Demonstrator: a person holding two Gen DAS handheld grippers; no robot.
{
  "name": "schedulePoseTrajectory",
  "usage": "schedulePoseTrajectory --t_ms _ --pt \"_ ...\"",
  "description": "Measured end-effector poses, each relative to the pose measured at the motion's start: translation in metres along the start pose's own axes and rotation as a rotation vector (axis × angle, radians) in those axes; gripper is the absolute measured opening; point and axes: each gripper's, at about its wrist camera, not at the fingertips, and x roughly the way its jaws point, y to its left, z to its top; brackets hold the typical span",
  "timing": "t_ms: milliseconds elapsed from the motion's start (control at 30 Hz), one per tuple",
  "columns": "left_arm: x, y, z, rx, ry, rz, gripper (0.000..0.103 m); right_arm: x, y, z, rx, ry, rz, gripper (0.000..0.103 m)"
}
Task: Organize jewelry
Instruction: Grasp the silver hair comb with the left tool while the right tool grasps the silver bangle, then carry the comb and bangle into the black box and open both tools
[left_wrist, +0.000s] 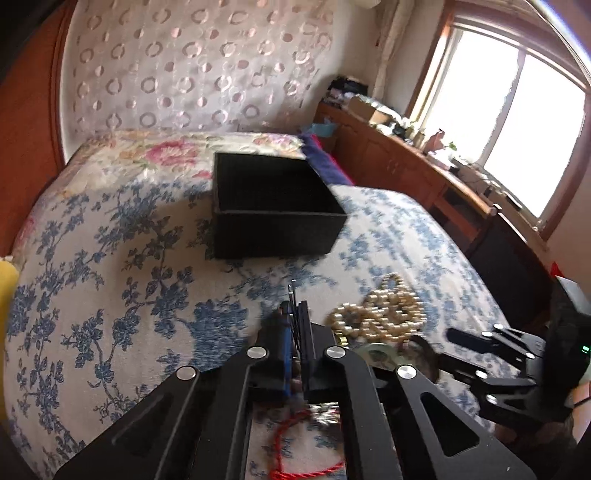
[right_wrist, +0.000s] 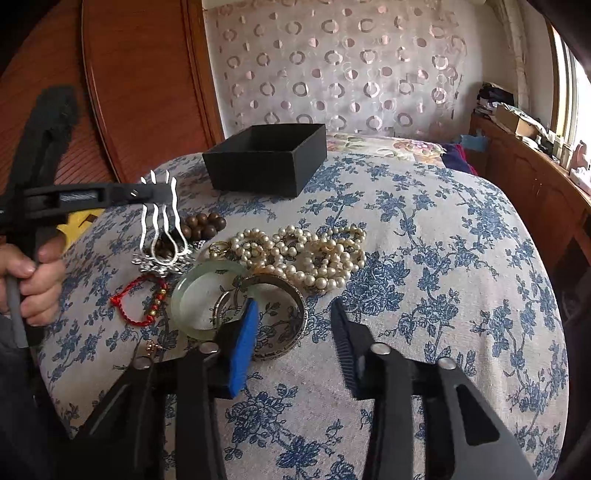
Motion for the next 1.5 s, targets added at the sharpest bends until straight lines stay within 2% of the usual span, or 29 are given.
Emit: schedulePoseTrajectory --t_ms 100,467,600,700,933,1133,1500 --pt "-0.009 -0.014 0.0 0.051 -0.033 0.028 0.001 0.005 -0.003 0.004 -0.003 0.016 0.002 0.029" --pt "-0.03 -0.022 0.004 0.076 -0.09 0.027 0.001 0.025 -0.002 0.008 -0.039 0.099 0.019 0.023" --pt "-0.031 -0.021 0.006 0.08 -0.099 0.037 0.001 0.027 0.001 0.01 -0.07 0.107 -0.006 0.007" --pt "-0.032 -0.02 0.006 0.081 -0.105 0.041 0.001 0.026 0.003 0.01 -0.089 0.111 -0.009 0.006" --pt "-0.032 -0.018 0.011 0.091 -0.114 0.053 0.001 0.004 0.005 0.016 -0.085 0.042 0.024 0.005" --pt "-0.026 -0.018 0.023 0.124 -0.126 0.061 0.001 -0.003 0.007 0.044 -0.129 -0.027 0.017 0.005" --pt "-0.003 0.003 0.083 0.122 -0.153 0.079 0.001 0.028 -0.011 0.113 -0.162 -0.079 -0.017 0.005"
